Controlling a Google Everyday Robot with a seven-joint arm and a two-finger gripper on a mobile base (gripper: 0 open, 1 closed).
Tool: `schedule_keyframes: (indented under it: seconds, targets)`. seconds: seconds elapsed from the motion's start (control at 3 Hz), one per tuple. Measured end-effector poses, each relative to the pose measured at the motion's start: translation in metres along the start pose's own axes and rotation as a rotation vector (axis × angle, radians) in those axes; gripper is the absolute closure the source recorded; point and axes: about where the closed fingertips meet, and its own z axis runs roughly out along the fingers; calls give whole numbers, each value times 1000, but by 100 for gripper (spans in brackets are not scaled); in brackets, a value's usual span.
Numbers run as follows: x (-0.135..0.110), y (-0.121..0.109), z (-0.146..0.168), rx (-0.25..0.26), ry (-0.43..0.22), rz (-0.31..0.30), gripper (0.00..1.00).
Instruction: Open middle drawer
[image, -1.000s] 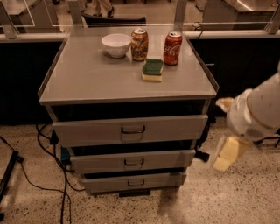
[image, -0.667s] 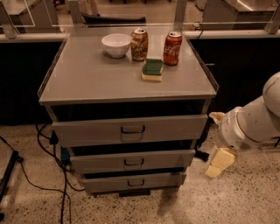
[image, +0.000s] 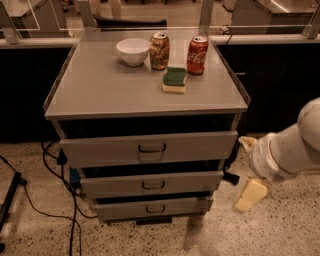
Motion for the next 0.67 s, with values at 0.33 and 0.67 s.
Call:
schedule_keyframes:
  seconds: [0.33,0.67]
  targets:
    - [13,2,33,22,-39,-45,0]
    - [21,3,92,-1,-91,-70,0]
